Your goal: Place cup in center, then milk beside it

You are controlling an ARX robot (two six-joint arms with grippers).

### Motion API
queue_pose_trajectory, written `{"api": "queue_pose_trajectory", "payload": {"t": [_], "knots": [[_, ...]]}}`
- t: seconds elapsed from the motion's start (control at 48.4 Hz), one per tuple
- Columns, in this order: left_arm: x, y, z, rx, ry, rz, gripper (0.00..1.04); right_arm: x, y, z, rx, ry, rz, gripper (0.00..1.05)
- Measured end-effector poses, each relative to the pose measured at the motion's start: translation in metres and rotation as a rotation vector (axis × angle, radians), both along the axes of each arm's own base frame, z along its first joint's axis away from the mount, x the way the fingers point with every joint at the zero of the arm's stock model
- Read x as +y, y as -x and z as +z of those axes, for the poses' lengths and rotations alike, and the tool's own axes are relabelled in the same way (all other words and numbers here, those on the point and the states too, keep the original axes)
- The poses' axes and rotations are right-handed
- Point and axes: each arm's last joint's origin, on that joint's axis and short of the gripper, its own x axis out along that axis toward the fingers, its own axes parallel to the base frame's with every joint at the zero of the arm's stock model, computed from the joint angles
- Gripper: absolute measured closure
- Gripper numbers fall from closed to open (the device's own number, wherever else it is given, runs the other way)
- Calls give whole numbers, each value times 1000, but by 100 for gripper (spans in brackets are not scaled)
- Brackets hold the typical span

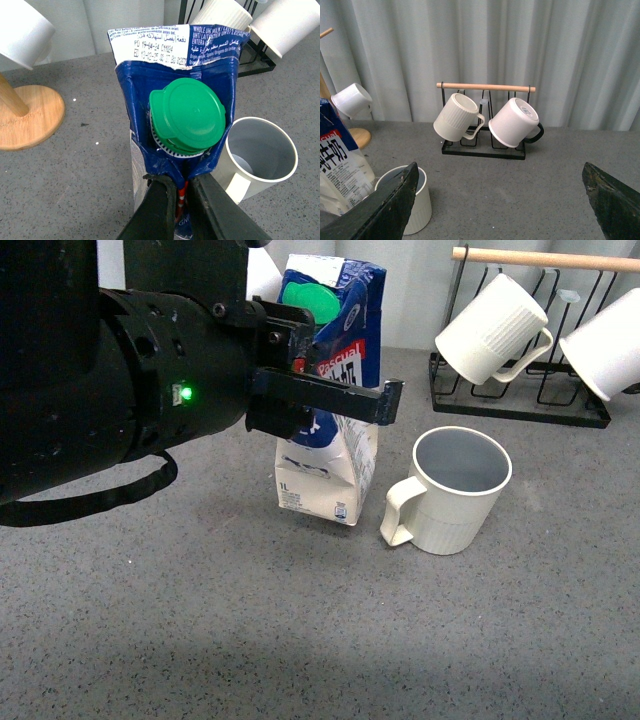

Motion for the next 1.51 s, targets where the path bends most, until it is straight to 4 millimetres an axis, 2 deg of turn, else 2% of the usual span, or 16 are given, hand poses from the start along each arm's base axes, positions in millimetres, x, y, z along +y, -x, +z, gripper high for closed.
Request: {"api": "queue_pose_trajectory", "payload": {"t": [0.848,1.013,1.138,1.22,1.344,1.406,1.51], "knots": [[-14,-3,-25,-1,-87,-23,100,0,0,0,0,0,0,9],[-14,-3,-25,-7,-94,-19,74,0,0,0,0,0,0,9],[-15,-3,-24,-8,-91,-21,51,0,0,0,0,0,0,9],[-15,-2,-19,-19,-78,-30,35,0,0,0,0,0,0,9],[-15,0,-8,-41,-55,-32,18,0,0,0,0,0,0,9],[-14,2,1,-60,-45,-29,5,0,0,0,0,0,0,9],[-12,3,10,-76,-27,-27,7,0,0,0,0,0,0,9]]}}
